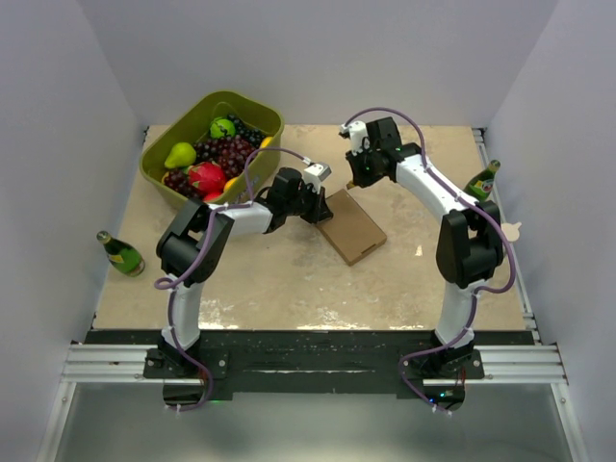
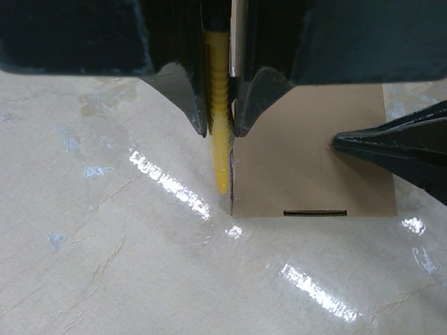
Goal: Unpack the express box
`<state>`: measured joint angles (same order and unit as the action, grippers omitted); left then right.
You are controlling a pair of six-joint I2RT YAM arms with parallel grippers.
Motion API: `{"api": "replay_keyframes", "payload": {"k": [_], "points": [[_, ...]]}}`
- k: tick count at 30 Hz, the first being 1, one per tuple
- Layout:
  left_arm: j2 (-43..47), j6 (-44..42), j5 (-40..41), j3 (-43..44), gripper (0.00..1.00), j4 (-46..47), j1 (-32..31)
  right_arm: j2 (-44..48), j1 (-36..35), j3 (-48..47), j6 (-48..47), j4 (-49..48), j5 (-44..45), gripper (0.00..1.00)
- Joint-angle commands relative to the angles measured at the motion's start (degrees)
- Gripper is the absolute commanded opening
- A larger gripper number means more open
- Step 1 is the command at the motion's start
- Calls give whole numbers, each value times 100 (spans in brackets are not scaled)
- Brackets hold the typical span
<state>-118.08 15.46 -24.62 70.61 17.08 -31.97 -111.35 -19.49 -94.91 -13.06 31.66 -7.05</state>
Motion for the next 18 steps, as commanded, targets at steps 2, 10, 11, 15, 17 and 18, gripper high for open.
{"api": "replay_keyframes", "payload": {"k": [2,10,11,15,17,18], "points": [[-145,-79,379,-65,0,-232,6,307,-3,-238,14,-72,-121,0],[-154,-70,388,-74,0,-223,6,307,-11,-159,84,-37,-262,0],[-154,-70,379,-65,0,-223,6,289,-3,-168,84,-20,-262,0],[-162,-79,388,-65,0,-231,-3,263,-3,-141,84,-11,-236,0],[-162,-79,388,-65,0,-232,6,254,-3,-124,75,-19,-209,0],[-162,-79,388,-56,0,-232,6,254,-3,-124,67,-19,-166,0]]}}
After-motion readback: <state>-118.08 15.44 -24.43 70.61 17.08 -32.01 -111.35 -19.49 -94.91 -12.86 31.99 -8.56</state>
